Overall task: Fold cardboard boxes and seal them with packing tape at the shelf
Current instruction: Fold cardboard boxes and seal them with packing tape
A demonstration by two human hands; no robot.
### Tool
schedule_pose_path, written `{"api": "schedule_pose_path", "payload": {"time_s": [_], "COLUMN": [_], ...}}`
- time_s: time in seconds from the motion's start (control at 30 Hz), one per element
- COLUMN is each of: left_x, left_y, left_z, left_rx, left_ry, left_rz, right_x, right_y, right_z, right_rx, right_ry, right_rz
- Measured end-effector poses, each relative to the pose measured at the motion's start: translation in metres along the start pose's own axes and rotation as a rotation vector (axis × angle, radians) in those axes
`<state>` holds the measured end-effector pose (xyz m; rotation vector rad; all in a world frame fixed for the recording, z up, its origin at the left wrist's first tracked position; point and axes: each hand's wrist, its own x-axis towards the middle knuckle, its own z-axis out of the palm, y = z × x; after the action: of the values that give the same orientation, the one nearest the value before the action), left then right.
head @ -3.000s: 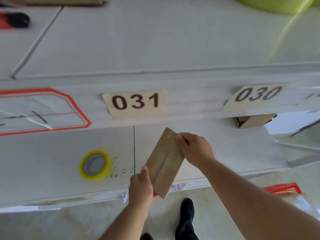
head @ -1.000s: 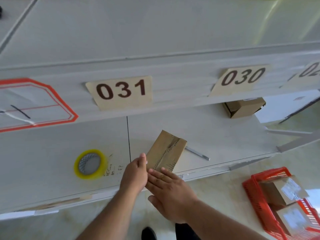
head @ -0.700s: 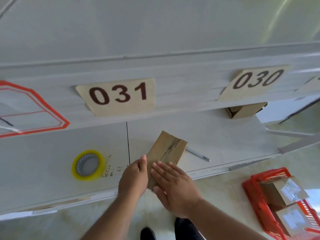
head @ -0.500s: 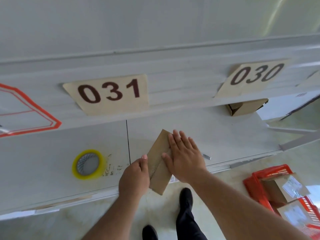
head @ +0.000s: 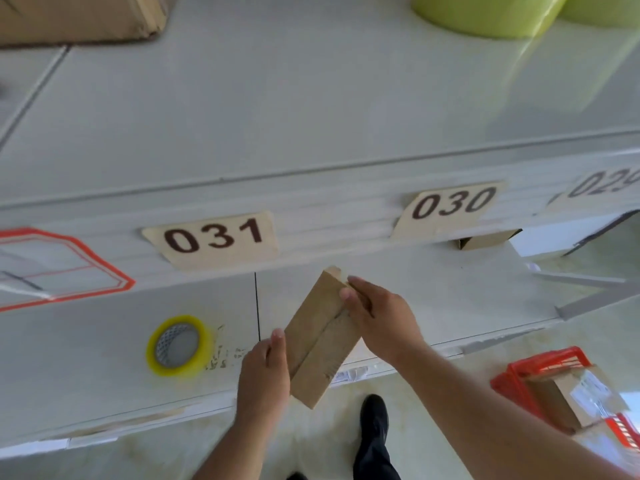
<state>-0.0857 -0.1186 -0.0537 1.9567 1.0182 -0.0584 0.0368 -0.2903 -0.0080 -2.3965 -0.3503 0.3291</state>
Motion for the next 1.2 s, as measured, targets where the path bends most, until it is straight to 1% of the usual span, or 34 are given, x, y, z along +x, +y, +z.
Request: {"api": "schedule_pose_path", "payload": {"time_s": [0.07, 0.1, 0.13, 0.17, 0.2, 0.23, 0.27, 0.3, 0.33, 0.4, 0.47, 0.5, 0.63, 0.73, 0.77, 0.9, 0.93, 0.97, 1.07, 1.1, 1.13, 1.2], "left_x": [0.003, 0.003, 0.003, 0.004, 0.005, 0.004, 0.003, 0.0, -0.001, -0.005, -0.008, -0.01, -0.009, -0.009, -0.008, -0.007, -0.009, -0.01, -0.014, -0.014, -0.015, -0.018], "left_y": [0.005, 0.007, 0.007, 0.006, 0.006, 0.012, 0.02, 0.03, 0.04, 0.055, 0.055, 0.051, 0.04, 0.043, 0.043, 0.045, 0.046, 0.046, 0.043, 0.043, 0.044, 0.047], "left_z": [0.012, 0.017, 0.02, 0.022, 0.021, 0.015, 0.009, 0.003, -0.002, -0.006, -0.003, -0.001, 0.002, 0.0, 0.0, 0.0, -0.001, -0.002, -0.006, -0.007, -0.009, -0.011], "left_rx": [-0.314, -0.38, -0.359, -0.316, -0.278, -0.304, -0.361, -0.379, -0.344, -0.169, -0.081, -0.089, -0.079, -0.17, -0.165, -0.027, -0.01, 0.008, 0.014, 0.003, 0.002, 0.046], "left_ry": [-0.09, -0.126, -0.133, -0.11, -0.048, 0.011, 0.036, 0.041, 0.026, -0.024, -0.048, -0.052, -0.057, -0.075, -0.078, -0.08, -0.084, -0.089, -0.114, -0.118, -0.124, -0.139], "left_rz": [-0.133, -0.211, -0.23, -0.221, -0.213, -0.192, -0.145, -0.092, -0.033, 0.071, 0.124, 0.134, 0.121, 0.122, 0.128, 0.178, 0.172, 0.166, 0.154, 0.145, 0.135, 0.141], "right_x": [-0.015, -0.023, -0.029, -0.033, -0.036, -0.039, -0.041, -0.044, -0.049, -0.067, -0.082, -0.085, -0.069, -0.037, -0.027, 0.011, 0.018, 0.02, -0.009, -0.027, -0.043, -0.064], "right_y": [-0.007, -0.007, -0.005, -0.002, -0.001, -0.003, -0.005, -0.008, -0.009, -0.004, 0.005, 0.009, 0.002, -0.018, -0.022, -0.035, -0.037, -0.038, -0.03, -0.024, -0.021, -0.016], "right_z": [0.005, 0.013, 0.023, 0.031, 0.037, 0.041, 0.044, 0.047, 0.051, 0.059, 0.059, 0.054, 0.033, 0.02, 0.017, 0.014, 0.013, 0.013, 0.015, 0.02, 0.025, 0.036], "right_rx": [-0.15, -0.216, -0.264, -0.301, -0.334, -0.364, -0.391, -0.408, -0.427, -0.484, -0.53, -0.545, -0.555, -0.554, -0.548, -0.462, -0.396, -0.283, 0.18, 0.312, 0.445, 0.688], "right_ry": [0.197, 0.244, 0.262, 0.273, 0.286, 0.297, 0.3, 0.289, 0.261, 0.183, 0.132, 0.122, 0.021, -0.154, -0.189, -0.199, -0.187, -0.14, 0.147, 0.182, 0.153, 0.01], "right_rz": [-0.317, -0.445, -0.523, -0.565, -0.589, -0.601, -0.611, -0.629, -0.656, -0.712, -0.721, -0.71, -0.581, -0.381, -0.313, -0.055, 0.008, 0.076, 0.32, 0.421, 0.508, 0.649]}}
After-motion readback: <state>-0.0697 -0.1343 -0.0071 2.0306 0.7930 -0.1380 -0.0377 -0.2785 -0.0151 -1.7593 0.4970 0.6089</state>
